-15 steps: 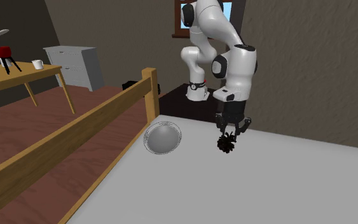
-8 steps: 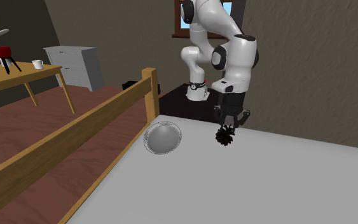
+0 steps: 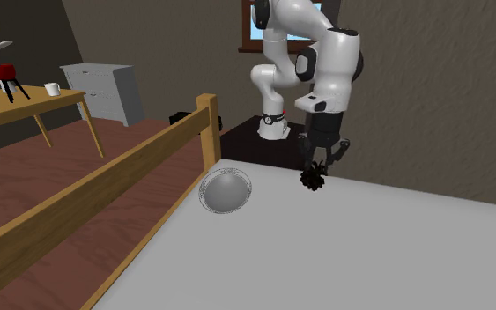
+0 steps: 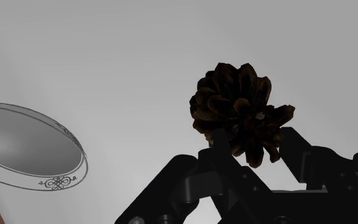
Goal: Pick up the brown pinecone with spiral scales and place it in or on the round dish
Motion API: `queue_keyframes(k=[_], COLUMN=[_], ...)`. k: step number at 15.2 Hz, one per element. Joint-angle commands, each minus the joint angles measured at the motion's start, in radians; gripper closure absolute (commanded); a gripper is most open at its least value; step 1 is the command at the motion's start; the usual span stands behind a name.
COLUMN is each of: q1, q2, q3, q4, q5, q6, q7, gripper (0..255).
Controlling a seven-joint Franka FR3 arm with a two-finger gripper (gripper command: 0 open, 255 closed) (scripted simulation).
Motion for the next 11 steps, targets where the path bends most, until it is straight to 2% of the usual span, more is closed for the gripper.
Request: queue_keyframes(k=[1,7,11], q1=[-0.002,-0.007,-0.079], q2=[-0.011,-0.044,-0.093], q3=[0.004,0.013,-0.006], q4=[0.014,0.05,-0.002], q5=[0.008,0.03,0.067], q6=[-0.024,-0.089,-0.074], q7=[-0.006,-0.023,-0.124], gripper=[255,255,255])
